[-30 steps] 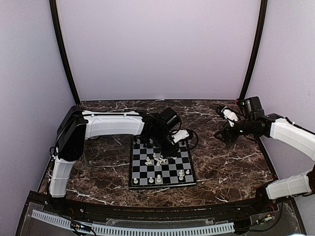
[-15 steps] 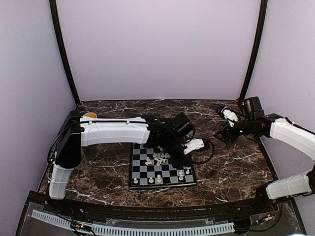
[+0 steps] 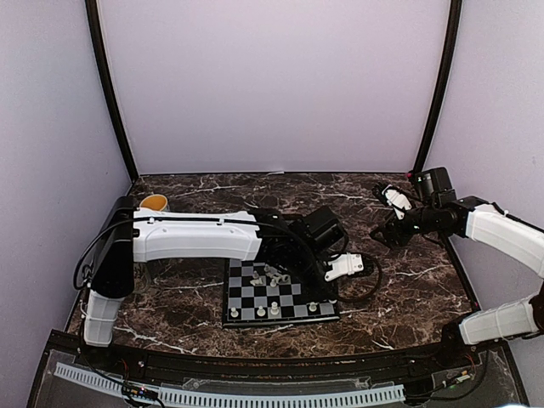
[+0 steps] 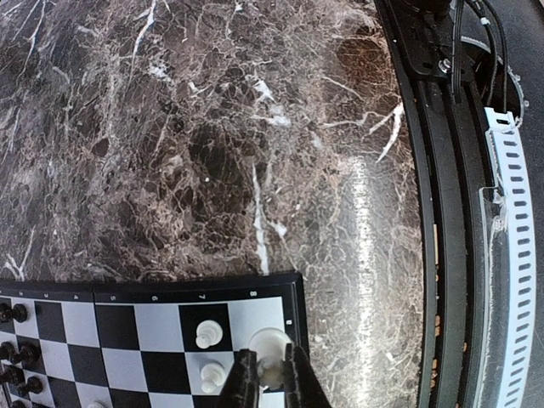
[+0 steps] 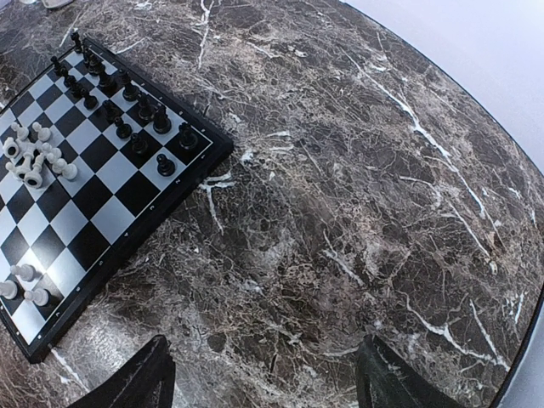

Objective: Set up the chess pieces on the board
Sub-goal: Place the rook at h1.

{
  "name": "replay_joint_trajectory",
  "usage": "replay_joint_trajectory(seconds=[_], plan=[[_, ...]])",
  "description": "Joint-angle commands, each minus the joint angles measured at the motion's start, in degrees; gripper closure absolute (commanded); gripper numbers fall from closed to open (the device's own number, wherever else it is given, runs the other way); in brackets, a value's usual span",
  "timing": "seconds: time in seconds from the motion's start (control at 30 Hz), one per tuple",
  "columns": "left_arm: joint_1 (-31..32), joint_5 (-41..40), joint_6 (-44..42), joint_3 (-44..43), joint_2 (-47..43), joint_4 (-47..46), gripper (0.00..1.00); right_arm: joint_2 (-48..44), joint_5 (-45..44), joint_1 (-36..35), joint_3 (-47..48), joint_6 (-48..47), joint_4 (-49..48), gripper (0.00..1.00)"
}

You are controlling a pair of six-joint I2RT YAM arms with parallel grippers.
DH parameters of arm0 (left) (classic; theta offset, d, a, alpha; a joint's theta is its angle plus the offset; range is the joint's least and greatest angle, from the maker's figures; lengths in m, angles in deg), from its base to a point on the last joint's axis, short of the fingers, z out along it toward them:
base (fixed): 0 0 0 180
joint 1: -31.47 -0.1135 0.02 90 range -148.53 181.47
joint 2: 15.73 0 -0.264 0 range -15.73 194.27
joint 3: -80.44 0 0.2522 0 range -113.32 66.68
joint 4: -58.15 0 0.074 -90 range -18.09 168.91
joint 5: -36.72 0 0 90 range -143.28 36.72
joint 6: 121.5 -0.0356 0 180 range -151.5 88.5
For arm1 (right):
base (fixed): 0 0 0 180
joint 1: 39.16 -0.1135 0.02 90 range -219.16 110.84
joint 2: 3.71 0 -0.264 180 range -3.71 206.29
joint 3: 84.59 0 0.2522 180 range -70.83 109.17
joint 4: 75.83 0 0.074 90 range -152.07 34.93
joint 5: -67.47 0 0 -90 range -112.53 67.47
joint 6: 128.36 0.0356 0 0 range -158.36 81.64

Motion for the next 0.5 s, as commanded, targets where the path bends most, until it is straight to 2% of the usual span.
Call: replay_joint_trajectory(seconds=[0.0, 0.47], plan=[[-0.28, -0.64, -0.91, -1.36, 0.42, 1.18, 0.94, 0.17, -0.03, 0.24, 0.11, 0.46, -0.85, 0.27], [-0.28, -2.14, -1.18, -2.02, 4.16, 1.61, 0.93, 0.8, 0.39, 0.25, 0.12, 0.12, -0.6, 0.27]])
